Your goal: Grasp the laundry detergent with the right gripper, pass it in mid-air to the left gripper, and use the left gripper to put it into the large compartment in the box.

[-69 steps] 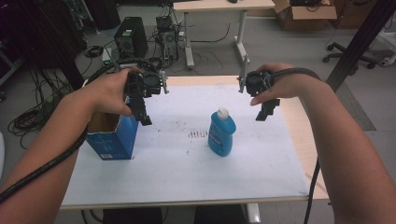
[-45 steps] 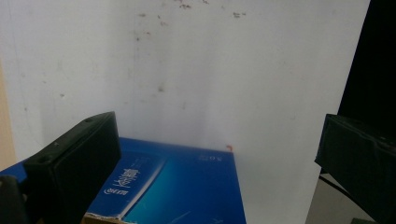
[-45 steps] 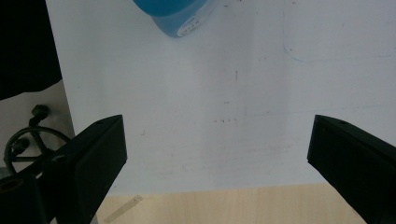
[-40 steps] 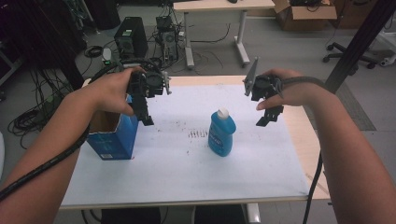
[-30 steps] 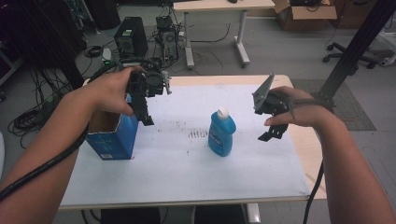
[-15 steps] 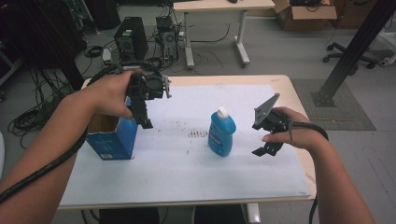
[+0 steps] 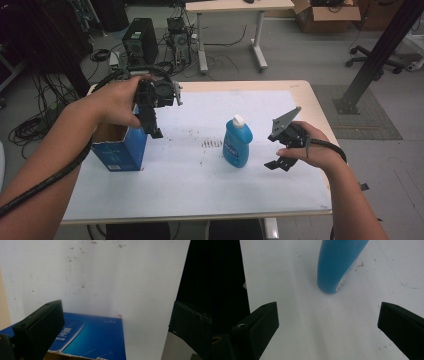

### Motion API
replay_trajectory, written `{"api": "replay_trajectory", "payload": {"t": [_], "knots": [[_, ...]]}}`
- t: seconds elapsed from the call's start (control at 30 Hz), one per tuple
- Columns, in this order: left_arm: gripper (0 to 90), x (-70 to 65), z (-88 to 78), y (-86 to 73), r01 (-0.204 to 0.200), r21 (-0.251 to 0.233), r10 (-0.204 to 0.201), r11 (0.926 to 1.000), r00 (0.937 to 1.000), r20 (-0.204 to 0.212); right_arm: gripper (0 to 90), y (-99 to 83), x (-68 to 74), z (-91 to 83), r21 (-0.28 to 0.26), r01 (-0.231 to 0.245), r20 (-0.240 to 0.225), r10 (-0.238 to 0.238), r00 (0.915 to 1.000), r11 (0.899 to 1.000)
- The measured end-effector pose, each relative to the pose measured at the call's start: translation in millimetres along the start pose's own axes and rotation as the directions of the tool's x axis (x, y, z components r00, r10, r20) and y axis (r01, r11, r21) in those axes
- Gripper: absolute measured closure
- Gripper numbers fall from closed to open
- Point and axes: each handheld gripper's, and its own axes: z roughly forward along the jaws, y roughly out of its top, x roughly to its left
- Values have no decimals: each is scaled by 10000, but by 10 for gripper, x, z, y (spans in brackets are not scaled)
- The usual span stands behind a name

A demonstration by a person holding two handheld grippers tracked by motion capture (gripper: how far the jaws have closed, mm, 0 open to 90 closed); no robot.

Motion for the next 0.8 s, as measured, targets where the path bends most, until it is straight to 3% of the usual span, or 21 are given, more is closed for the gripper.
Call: {"api": "replay_trajectory", "payload": {"t": [0.3,0.43,0.63,0.73,0.8], "knots": [[2,7,42,10,-93,44,93,9999,9999,93,31,-127,31,124,-903,-556,108,568,9983,9944],[2,11,82,16,-72,25,72,10000,9998,165,27,-175,52,196,-1607,-895,338,961,9948,9829],[2,15,107,28,-104,36,103,9999,9998,188,23,-216,84,273,-1975,-1208,489,1329,9899,9728],[2,17,103,35,-136,56,135,9999,9997,192,20,-235,106,325,-2379,-1468,436,1616,9859,9601],[2,19,105,39,-124,47,123,9999,9997,204,20,-237,110,336,-2443,-1515,444,1671,9849,9578]]}}
